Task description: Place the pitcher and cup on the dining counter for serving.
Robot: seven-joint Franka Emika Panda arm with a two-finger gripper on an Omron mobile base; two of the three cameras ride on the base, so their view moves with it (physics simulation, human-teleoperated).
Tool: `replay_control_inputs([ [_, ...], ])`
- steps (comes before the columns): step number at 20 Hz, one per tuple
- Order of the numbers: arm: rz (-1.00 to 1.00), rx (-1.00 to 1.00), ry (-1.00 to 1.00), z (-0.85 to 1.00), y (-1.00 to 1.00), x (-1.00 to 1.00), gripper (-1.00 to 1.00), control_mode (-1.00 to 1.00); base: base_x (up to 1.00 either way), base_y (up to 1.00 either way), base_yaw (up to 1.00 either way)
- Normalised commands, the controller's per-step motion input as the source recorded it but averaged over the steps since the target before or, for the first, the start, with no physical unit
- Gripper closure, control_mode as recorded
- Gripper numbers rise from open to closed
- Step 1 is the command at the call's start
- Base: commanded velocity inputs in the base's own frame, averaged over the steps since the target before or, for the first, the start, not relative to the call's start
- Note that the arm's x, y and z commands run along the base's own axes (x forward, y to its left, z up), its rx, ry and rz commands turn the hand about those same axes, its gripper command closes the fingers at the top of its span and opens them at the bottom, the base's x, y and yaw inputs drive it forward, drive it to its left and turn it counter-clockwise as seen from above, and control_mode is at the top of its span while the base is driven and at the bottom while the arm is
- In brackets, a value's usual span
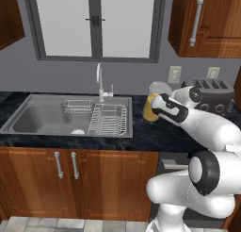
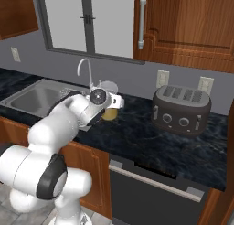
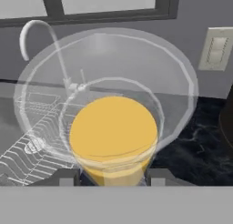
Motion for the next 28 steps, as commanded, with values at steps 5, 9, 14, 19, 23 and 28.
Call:
replay_control_inputs([
  [5,0.0,0.0,-0.11,0.77,0.02,-0.37,1.0,-1.0,0.0,0.0,0.0],
  [9,0.0,0.0,0.0,0.88,0.0,-0.47,1.0,-1.0,0.0,0.0,0.0],
  [14,0.04,0.01,0.0,0.63,0.0,-0.7,1.0,-1.0,0.0,0.0,0.0],
  [19,0.06,0.0,-0.01,0.1,0.05,-0.35,1.0,-1.0,0.0,0.0,0.0],
  [23,0.05,0.0,0.0,0.0,0.1,-0.31,1.0,-1.0,0.0,0.0,0.0],
  [28,0.0,0.0,0.0,0.0,0.0,0.0,1.0,1.0,-0.69,0.1,0.29],
])
